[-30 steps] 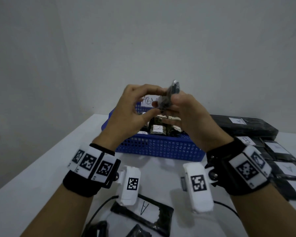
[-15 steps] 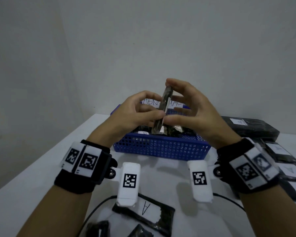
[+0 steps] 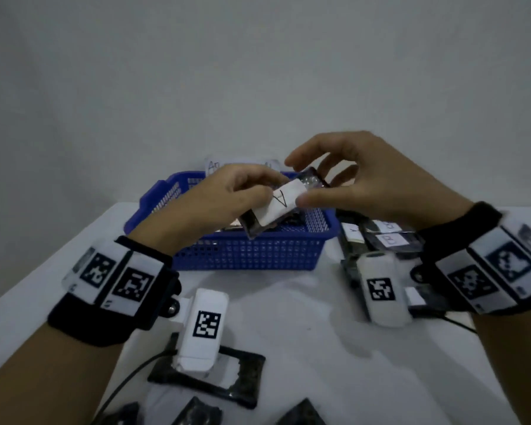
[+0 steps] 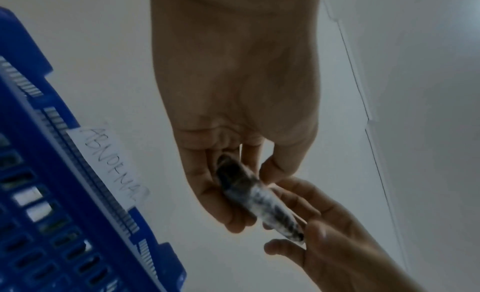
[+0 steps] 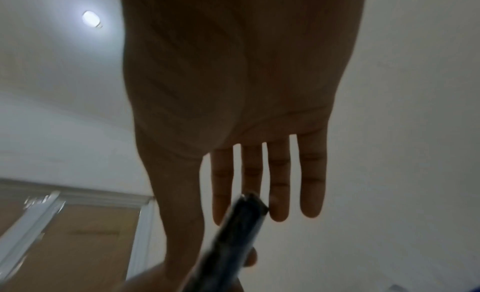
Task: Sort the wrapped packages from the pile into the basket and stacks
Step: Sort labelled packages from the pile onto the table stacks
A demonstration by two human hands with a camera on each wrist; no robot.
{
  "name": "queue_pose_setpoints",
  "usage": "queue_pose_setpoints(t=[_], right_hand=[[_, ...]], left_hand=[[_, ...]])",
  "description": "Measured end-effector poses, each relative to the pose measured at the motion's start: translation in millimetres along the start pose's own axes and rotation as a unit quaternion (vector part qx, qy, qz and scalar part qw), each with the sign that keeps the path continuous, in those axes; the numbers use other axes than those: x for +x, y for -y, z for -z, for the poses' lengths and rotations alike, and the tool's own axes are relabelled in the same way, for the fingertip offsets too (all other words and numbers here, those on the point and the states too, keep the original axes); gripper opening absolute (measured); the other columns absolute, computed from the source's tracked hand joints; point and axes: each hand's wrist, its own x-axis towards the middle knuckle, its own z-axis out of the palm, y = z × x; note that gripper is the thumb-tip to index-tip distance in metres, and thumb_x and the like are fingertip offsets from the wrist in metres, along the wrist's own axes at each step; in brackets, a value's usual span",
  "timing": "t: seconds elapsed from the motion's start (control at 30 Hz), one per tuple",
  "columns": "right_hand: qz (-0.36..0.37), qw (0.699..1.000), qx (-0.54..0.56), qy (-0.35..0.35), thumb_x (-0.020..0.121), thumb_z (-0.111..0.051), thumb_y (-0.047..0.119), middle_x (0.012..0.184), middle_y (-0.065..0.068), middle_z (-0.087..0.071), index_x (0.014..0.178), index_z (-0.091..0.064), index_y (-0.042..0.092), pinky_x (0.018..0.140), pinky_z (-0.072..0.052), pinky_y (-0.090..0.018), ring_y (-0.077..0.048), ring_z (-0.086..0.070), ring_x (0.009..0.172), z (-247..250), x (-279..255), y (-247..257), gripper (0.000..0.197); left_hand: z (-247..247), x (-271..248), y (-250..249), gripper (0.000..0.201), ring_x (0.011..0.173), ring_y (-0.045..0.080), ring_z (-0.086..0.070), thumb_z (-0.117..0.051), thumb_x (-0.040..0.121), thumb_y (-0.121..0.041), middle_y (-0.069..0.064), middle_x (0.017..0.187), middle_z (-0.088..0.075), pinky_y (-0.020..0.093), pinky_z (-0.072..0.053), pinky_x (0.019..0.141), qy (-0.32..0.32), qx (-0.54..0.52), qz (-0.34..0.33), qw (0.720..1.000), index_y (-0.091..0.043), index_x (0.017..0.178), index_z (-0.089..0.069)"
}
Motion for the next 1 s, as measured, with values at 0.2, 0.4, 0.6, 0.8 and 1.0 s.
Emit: queue_pose_setpoints(t=[0.2, 0.4, 0.6, 0.8, 1.0], right_hand=[[0.016, 0.982, -0.190, 0.005, 0.072, -0.084, 0.039, 0.089, 0.011, -0.065, 0.098, -0.070, 0.029, 0.075, -0.047, -0.027, -0.008, -0.058, 0.082, 26.8, -65.6, -24.6, 0.031], [-0.058, 0.976, -0.184, 0.098, 0.073, -0.086, 0.035, 0.085, 0.034, -0.057, 0.104, -0.067, 0.034, 0.070, -0.038, -0.003, 0.011, -0.057, 0.082, 41.3, -122.4, -49.7, 0.036], [-0.143, 0.953, -0.205, 0.173, 0.074, -0.084, 0.043, 0.081, 0.023, -0.055, 0.096, -0.059, 0.037, 0.071, -0.044, -0.024, 0.003, -0.054, 0.077, 37.4, -150.5, -64.9, 0.034], [-0.159, 0.911, -0.267, 0.272, 0.082, -0.077, 0.042, 0.103, 0.015, -0.061, 0.106, -0.064, 0.031, 0.079, -0.049, -0.030, -0.009, -0.057, 0.094, 17.2, -155.3, -74.2, 0.029], [-0.181, 0.912, -0.258, 0.262, 0.078, -0.081, 0.042, 0.100, 0.012, -0.064, 0.102, -0.065, 0.029, 0.074, -0.049, -0.027, -0.011, -0.059, 0.092, 11.5, -149.8, -77.0, 0.032]], left_hand=[[-60.4, 17.7, -22.4, 0.013, 0.074, 0.018, -0.065, -0.058, 0.099, -0.014, 0.015, 0.080, -0.069, 0.031, -0.054, 0.071, 0.082, -0.014, -0.010, 0.996, -0.012, 0.109, -0.065], [-126.9, 34.6, -32.8, 0.011, 0.063, 0.009, -0.056, -0.062, 0.097, -0.021, -0.001, 0.066, -0.066, 0.034, -0.051, 0.070, 0.204, 0.086, -0.010, 0.975, -0.014, 0.103, -0.067], [-157.2, 42.4, -25.1, 0.020, 0.078, -0.008, -0.060, -0.069, 0.091, -0.039, -0.016, 0.099, -0.063, 0.015, -0.052, 0.072, 0.238, 0.213, -0.015, 0.948, -0.027, 0.107, -0.065], [-169.9, 44.2, -13.1, 0.046, 0.099, 0.010, -0.051, -0.078, 0.083, -0.038, -0.011, 0.113, -0.048, 0.022, -0.046, 0.082, 0.281, 0.362, -0.002, 0.889, -0.030, 0.123, -0.059], [-166.5, 43.9, -16.9, 0.041, 0.104, 0.009, -0.052, -0.074, 0.087, -0.035, -0.011, 0.113, -0.049, 0.022, -0.044, 0.085, 0.280, 0.358, 0.000, 0.891, -0.029, 0.125, -0.059]])
